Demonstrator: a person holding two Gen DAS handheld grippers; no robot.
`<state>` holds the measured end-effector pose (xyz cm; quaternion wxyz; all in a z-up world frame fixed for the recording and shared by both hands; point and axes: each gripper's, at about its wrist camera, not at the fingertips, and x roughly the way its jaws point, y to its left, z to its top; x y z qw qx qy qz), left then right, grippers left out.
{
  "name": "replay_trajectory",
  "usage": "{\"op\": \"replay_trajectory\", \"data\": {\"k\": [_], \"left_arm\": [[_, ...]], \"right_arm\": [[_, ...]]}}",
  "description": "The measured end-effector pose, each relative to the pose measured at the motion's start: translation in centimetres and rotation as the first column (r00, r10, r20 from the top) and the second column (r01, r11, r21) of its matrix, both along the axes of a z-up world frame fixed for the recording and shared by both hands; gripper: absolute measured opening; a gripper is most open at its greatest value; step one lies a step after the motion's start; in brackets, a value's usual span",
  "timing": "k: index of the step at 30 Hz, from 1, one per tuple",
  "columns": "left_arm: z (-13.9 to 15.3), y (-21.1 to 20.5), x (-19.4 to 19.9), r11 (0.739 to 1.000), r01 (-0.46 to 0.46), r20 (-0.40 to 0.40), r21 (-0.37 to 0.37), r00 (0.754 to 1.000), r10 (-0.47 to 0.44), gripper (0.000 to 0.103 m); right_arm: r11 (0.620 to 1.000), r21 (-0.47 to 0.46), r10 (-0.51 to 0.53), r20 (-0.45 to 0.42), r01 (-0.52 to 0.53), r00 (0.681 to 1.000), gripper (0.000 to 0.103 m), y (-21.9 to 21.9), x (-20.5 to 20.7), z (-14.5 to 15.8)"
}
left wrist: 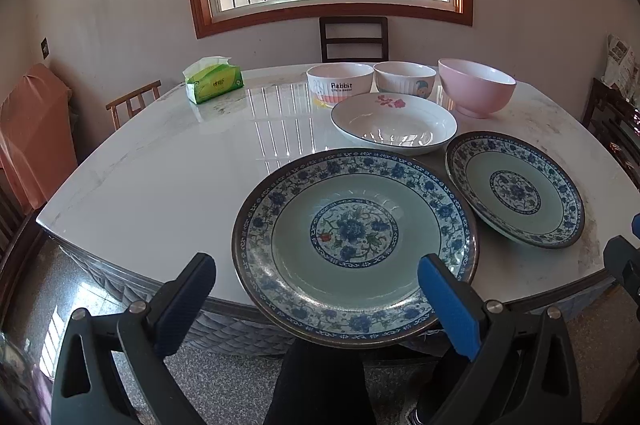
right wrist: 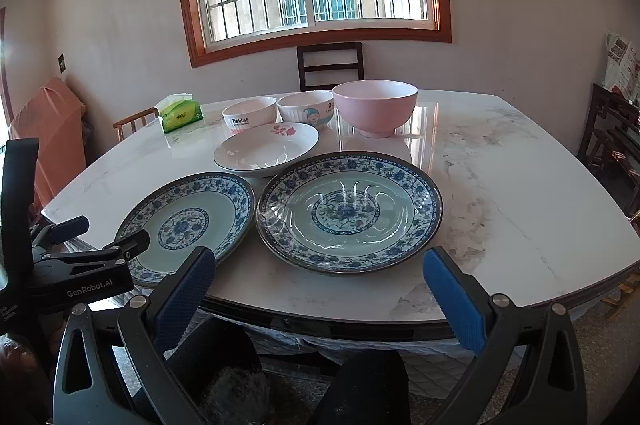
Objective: Organize plates and bowls
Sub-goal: 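Move both tools toward the rim of the large blue-and-white plate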
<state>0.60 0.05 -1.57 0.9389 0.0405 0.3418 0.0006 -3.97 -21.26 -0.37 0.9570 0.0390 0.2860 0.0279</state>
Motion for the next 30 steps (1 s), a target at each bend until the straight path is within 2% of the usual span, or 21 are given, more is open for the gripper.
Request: {"op": "replay_trajectory", "data": {"k": [30], "left_arm": [[-0.9,1.8,1.5,0.999,-0.027,-0.064,-0.041,0.998,0.024,0.103]], "right_arm": [[0.999,0.04,0.019,-0.05,-0.017,0.999,0.103,-0.3,0.4,-1.0]]}}
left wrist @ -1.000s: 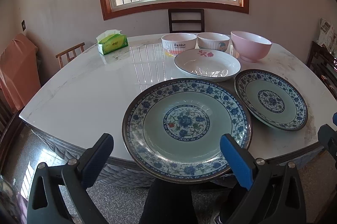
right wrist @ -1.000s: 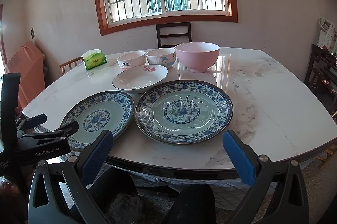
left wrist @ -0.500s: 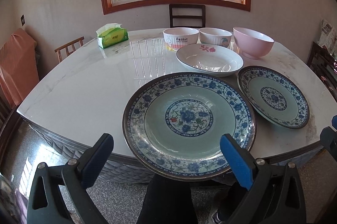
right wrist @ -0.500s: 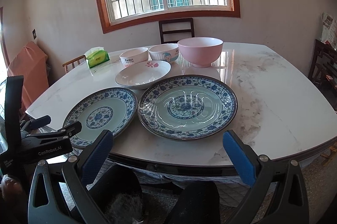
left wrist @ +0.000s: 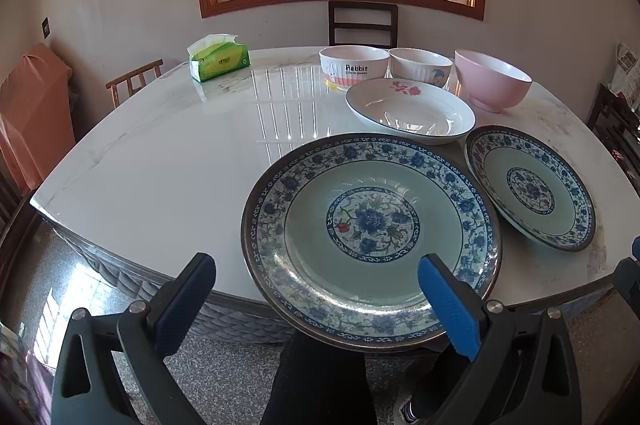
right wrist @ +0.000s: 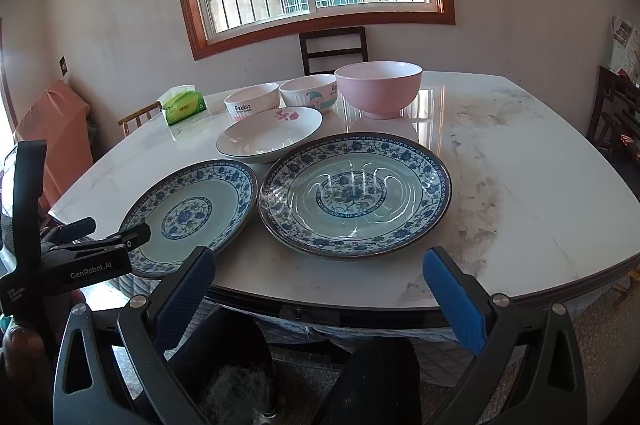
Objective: Organize plates and bowls
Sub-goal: 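Move both tools toward the rim of the large blue-and-white plate, then close both tools on the rim of the large blue-and-white plate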
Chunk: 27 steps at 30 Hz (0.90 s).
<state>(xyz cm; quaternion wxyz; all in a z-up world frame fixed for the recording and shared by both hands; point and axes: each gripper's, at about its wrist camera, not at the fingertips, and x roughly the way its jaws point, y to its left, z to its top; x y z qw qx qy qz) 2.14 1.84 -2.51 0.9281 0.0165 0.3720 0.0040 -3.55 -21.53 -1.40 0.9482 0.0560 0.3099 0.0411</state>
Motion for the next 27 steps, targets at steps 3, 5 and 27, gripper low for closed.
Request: {"op": "replay_trajectory", "data": {"k": [3,5,27], "left_arm": [[0.0,0.1,0.4,1.0,0.002,-0.007,-0.003,1.0,-0.002,0.103],[-0.1,0.2,0.6,1.0,0.005,-0.01,-0.011,1.0,-0.005,0.103],[-0.3,1.5,2.2,0.997,0.047,-0.045,-0.058,0.998,-0.05,0.103]], "right_arm": [[1.0,0.001,0.003,0.001,-0.003,1.0,0.103,0.0,0.0,0.0],[1.0,-0.001,0.005,0.0,-0.005,1.0,0.103,0.1,0.0,0.0],[0.948,0.237,0.243,-0.107,-0.212,0.964,0.069,2.9,3.2,-1.2]]}}
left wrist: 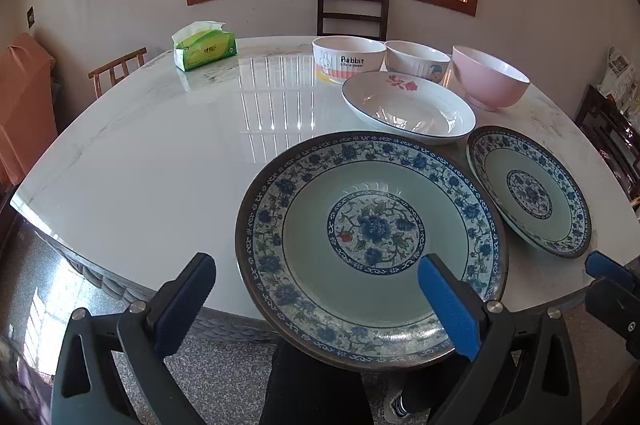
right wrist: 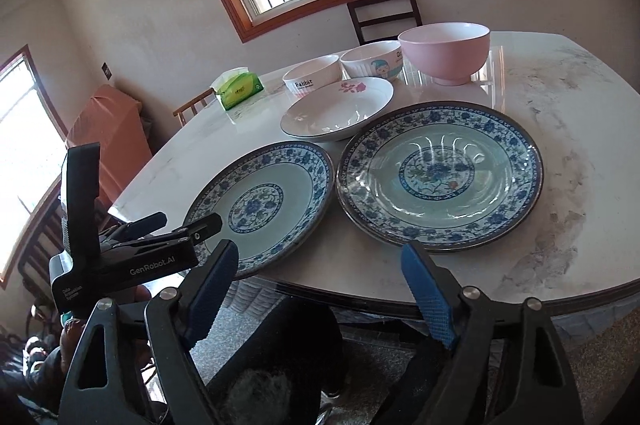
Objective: Organize plates and bowls
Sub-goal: 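Close both tools on the rim of the large blue-and-white plate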
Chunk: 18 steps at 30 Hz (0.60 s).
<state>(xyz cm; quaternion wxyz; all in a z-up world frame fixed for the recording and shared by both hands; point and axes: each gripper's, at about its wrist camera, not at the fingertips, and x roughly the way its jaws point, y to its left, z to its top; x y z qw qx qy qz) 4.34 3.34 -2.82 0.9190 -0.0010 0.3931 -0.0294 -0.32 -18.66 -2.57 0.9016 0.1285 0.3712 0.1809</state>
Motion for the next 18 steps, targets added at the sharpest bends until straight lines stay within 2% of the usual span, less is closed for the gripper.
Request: {"op": "replay_trajectory", "data": {"k": [4,6,10,13,16,18], "left_arm": [[0.0,0.7,0.8,1.0,-0.003,-0.011,-0.007,1.0,0.003,0.103],[-0.1,1.1,1.1,1.0,0.0,-0.017,-0.016,1.0,0.0,0.103],[-0.4,2.2,2.2,1.0,0.002,-0.049,-0.025,0.999,-0.003,0.091],[-0.9,3.2,3.0,0.999,-0.008,-0.075,-0.041,0.997,0.005,0.089],[-1.6,4.1,3.9,0.998,-0.014,-0.111,-0.058,0.994,0.008,0.077],[-2.2,4.5,4.5,0.997,-0.014,-0.137,-0.069,0.991,0.005,0.077]], "right_arm": [[0.999,0.017,0.032,-0.069,-0.031,0.997,0.063,1.7,1.7,-1.2],[0.998,0.041,0.042,-0.111,-0.037,0.993,0.055,2.0,2.7,-1.9],[0.995,0.093,0.043,-0.192,-0.026,0.98,0.048,2.0,4.4,-3.4],[0.996,0.09,0.033,-0.207,-0.014,0.978,0.047,2.4,5.2,-3.9],[0.996,0.084,0.025,-0.214,-0.007,0.976,0.046,2.7,5.8,-4.0],[0.997,0.074,0.016,-0.215,0.0,0.976,0.045,2.9,6.3,-4.0]]}}
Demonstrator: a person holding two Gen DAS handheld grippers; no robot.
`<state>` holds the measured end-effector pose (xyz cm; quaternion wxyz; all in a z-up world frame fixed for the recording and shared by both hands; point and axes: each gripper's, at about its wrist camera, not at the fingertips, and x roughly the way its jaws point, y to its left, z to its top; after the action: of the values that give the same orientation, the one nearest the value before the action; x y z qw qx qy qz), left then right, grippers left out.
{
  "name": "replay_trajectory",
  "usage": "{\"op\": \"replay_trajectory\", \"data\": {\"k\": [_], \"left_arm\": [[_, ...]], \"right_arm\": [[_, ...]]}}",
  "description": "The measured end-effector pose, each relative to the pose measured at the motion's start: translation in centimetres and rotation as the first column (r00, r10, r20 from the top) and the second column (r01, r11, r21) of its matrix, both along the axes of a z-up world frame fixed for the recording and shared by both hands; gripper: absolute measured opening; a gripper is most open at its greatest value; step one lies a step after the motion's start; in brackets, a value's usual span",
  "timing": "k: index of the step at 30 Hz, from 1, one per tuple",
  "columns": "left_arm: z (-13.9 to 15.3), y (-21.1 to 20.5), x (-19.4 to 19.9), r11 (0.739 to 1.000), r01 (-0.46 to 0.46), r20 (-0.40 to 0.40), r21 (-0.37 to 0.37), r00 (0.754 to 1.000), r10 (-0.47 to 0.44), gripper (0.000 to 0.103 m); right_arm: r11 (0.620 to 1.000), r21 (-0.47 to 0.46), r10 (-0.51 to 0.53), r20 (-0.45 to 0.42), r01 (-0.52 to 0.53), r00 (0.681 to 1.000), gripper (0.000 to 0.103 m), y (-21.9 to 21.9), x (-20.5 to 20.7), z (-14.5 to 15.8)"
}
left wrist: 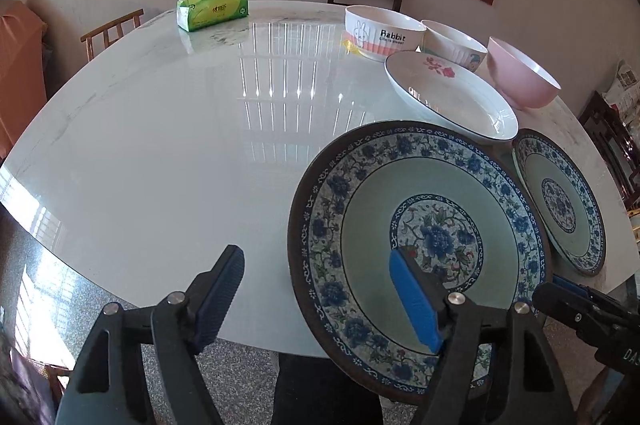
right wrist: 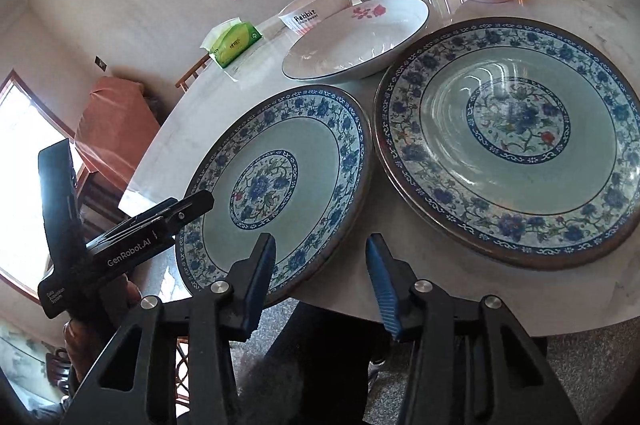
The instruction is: Organize plates and bowls
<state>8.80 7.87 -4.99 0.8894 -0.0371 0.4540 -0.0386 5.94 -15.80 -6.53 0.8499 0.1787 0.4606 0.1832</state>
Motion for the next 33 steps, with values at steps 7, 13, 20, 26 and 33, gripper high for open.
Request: {"op": "replay_trajectory", "data": {"k": [7,13,20,26,33], "left_arm": [[-0.5,0.4,0.8,0.999,0.031,-0.002,-0.008,1.0,-0.031,0.06],[-0.2,1.9,1.4,0.995,0.013,0.013,-0.104,1.0,-0.012,0.029],[-0.1,4.2,2.1,0.991,-0.022,0.014,-0.134,1.0,0.024,0.026],[0.4,8.0,3.8,0.984,-0.096,0.017,-0.15,0.995,0.1,0.026],[0.8,12.7,5.9,0.971,-0.187,0.03,-0.15,0.981,0.193,0.026]], "right_arm": [[0.999,-0.034,-0.018,-0.01,0.018,1.0,0.03,0.6,1.1,-0.2],[0.997,-0.078,-0.007,0.003,0.007,1.0,0.019,1.2,1.8,-0.4],[0.994,-0.106,0.02,0.004,-0.019,1.0,0.019,3.2,3.5,-0.4],[0.99,-0.121,0.074,0.043,-0.068,0.996,0.019,6.9,6.6,0.6],[0.981,-0.147,0.134,0.065,-0.124,0.989,0.019,11.8,10.9,1.2]]}}
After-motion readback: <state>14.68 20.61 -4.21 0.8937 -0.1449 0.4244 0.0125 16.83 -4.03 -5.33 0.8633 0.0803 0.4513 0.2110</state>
